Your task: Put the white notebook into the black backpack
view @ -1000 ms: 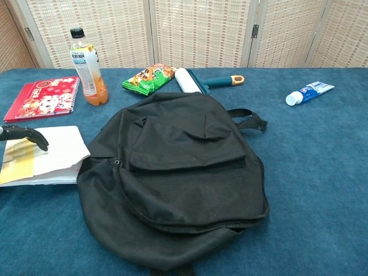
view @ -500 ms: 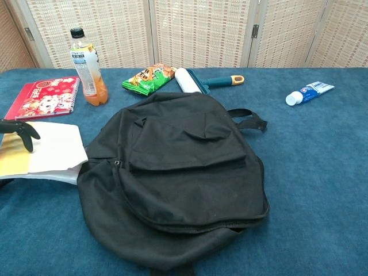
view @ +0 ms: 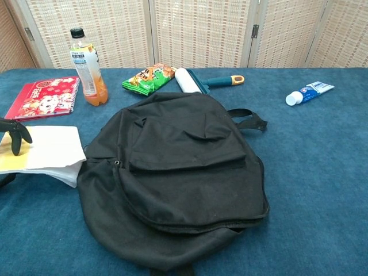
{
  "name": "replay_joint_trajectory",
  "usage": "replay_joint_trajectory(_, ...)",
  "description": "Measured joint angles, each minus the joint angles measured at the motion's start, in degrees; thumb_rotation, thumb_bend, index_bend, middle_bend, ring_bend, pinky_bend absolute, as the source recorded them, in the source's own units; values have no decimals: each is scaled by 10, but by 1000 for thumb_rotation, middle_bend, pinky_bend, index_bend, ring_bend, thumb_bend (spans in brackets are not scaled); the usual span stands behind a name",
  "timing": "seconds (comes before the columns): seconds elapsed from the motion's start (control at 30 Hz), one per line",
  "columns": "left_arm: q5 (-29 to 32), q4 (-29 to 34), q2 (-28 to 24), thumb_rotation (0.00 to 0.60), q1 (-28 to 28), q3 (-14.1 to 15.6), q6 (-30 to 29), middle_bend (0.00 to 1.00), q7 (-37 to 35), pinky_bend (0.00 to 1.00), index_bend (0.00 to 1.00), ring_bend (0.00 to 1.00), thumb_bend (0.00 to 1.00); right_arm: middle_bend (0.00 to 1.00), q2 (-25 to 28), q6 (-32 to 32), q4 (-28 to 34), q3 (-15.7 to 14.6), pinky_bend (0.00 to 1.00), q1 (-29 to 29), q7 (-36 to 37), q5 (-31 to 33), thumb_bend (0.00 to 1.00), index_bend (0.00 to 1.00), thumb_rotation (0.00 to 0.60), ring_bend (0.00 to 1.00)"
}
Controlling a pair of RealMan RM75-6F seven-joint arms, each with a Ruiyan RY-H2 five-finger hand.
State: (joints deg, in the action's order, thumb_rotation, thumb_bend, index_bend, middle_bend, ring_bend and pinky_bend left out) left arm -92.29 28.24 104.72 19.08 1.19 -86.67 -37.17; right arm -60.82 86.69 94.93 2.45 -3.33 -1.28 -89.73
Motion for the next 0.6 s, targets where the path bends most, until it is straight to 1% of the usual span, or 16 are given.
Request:
replay_joint_trajectory(0.1, 0, -6, 3, 600, -2, -1, -6, 473, -8, 264, 693, 390, 514, 103, 1, 1, 2, 0, 40, -1, -1, -2, 47, 0, 600, 43)
replay_joint_trajectory(0.3, 3, -12, 5, 600, -3, -7, -28, 480, -24, 267, 709, 403, 546, 104, 2, 5, 6, -1, 40, -3, -6, -15, 49, 0, 600, 43)
replay_joint_trajectory(0.33, 3, -14, 5, 600, -3, -9, -35, 481, -24, 268, 709, 405, 547, 103, 2, 5, 6, -1, 40, -3, -8, -18, 58, 0, 600, 43)
replay_joint_trajectory(0.43, 1, -18, 3, 600, -2, -12, -58, 488, -21, 268, 707, 409, 547, 104, 2, 1, 9, -5, 40, -7, -11, -30, 135, 0, 600, 53)
replay_joint_trajectory(0.47, 0, -19, 2, 600, -2, -14, -66, 489, -18, 268, 706, 411, 547, 106, 1, 0, 11, -6, 40, -9, -12, -35, 143, 0, 600, 58)
replay_joint_trajectory(0.6, -5, -18, -6, 600, 2, -19, -108, 494, -6, 268, 706, 412, 547, 130, -1, -13, 21, -15, 113, -22, -4, -64, 145, 30, 600, 94)
